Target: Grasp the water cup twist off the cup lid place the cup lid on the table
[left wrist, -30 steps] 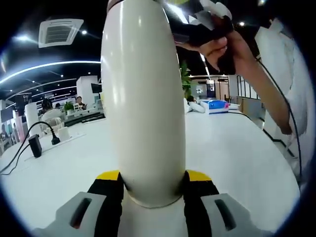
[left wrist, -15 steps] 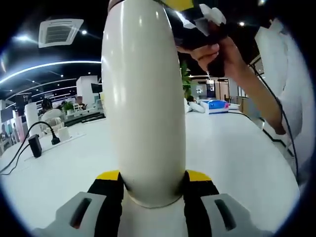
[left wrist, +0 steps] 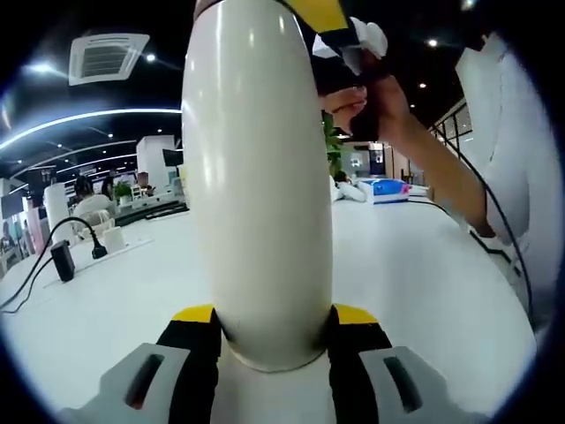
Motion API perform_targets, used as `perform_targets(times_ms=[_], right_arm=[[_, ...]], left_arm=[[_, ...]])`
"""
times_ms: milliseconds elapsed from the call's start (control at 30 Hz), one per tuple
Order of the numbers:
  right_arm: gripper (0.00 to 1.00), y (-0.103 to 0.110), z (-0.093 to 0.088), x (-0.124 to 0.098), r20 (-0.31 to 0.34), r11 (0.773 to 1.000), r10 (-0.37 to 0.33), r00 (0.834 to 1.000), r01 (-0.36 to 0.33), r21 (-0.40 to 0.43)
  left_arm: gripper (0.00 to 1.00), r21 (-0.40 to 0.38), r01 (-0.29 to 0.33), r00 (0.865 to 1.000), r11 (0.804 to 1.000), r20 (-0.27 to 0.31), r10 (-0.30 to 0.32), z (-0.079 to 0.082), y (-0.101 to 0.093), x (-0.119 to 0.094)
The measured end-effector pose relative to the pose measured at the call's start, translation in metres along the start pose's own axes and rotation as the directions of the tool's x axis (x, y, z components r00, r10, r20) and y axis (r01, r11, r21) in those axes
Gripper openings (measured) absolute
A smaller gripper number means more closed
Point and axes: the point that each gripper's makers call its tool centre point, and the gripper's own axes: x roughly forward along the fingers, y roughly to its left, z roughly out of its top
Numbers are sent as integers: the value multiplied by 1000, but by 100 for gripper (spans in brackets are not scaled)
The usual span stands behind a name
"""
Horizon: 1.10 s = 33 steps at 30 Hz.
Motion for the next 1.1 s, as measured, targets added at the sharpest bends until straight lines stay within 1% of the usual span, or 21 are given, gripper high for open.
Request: perform_targets(times_ms=[267, 367, 500, 567, 667, 700, 733, 933, 1100], right_arm=[[44, -2, -1, 0, -3, 997, 74, 997, -74, 14], [44, -1, -1, 0, -5, 993, 118, 993, -118, 17], [44, 1, -2, 2, -1, 983, 180, 984, -180, 30], [44, 3, -2, 2, 7, 975, 218, 976, -218, 43], [44, 3, -3, 1, 24, 962, 262, 965, -263, 79], [44, 6, -6, 0, 21, 951, 288, 957, -288, 115], [44, 3, -6, 0, 32, 954, 283, 959, -285, 95], [44, 5, -5, -2, 48, 950, 298, 953, -301, 84], [44, 4, -5, -3, 48, 952, 294, 955, -297, 78]], left_arm=[[49, 0, 1, 1000, 1000, 0, -1, 0, 1, 1], [49, 0, 1, 1000, 1000, 0, -1, 0, 1, 1], [49, -1, 1, 1000, 1000, 0, -1, -1, 1, 1], [49, -1, 1, 1000, 1000, 0, -1, -2, 1, 1], [49, -1, 2, 1000, 1000, 0, -2, -2, 2, 2], [49, -1, 2, 1000, 1000, 0, -2, -2, 2, 2], [49, 2, 2, 1000, 1000, 3, -2, -1, 2, 2], [49, 1, 5, 1000, 1000, 2, -5, -2, 1, 2], [49, 2, 8, 1000, 1000, 2, -8, -2, 0, 1]])
